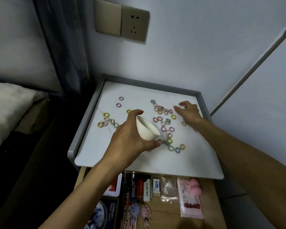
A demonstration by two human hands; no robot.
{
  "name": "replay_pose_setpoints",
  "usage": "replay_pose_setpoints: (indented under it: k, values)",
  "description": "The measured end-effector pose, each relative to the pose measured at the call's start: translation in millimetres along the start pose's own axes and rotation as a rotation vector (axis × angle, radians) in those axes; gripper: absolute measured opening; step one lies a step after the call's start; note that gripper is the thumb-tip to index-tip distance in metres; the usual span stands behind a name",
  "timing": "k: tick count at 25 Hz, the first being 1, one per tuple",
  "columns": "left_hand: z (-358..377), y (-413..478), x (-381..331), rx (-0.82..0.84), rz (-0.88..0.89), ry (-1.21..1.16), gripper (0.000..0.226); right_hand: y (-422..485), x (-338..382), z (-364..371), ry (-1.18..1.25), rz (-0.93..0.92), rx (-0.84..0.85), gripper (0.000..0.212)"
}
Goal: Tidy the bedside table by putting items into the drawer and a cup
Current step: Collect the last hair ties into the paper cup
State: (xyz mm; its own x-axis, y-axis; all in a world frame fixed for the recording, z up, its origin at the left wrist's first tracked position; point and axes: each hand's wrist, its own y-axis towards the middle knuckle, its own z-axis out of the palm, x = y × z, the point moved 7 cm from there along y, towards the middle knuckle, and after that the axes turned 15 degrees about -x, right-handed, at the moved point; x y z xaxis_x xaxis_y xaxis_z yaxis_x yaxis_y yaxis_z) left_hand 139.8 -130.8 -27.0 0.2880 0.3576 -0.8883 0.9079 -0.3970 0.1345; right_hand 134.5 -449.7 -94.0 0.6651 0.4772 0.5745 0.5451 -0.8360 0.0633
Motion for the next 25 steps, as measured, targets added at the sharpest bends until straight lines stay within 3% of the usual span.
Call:
replay_pose_setpoints:
  k: [3, 6, 12, 16, 22, 25]
  values:
    - [-5.0, 2.7, 1.3, -0.008, 0.003, -0.003, 0.094, -10.8, 30.0, 17.4, 0.104, -0.174, 0.052, 0.025]
    - [-8.9, 0.9, 0.9, -0.004, 0.009, -0.003, 0.094, -25.9, 44.8, 18.7, 0.033, -0.326, 0.009, 0.013]
    - [-8.0, -0.3, -1.9, 0.002, 0.027, 0.005, 0.094, -49.2, 45.7, 21.8, -0.133, -0.42, 0.047, 0.008]
    - [-7.4, -2.0, -3.4, 0.003, 0.022, -0.001, 0.094, -56.7, 73.4, -20.9, 0.078, -0.372, -0.028, 0.002]
    - [-7.5, -0.6, -2.1, -0.017, -0.005, -0.05, 0.091, -141.1, 162.5, -66.0, 0.325, -0.561, 0.293, 0.005]
    - [-12.4, 3.6, 1.8, -0.053, -0.057, -0.125, 0.086, -184.3, 173.7, -50.6, 0.231, -0.697, 0.492, 0.019]
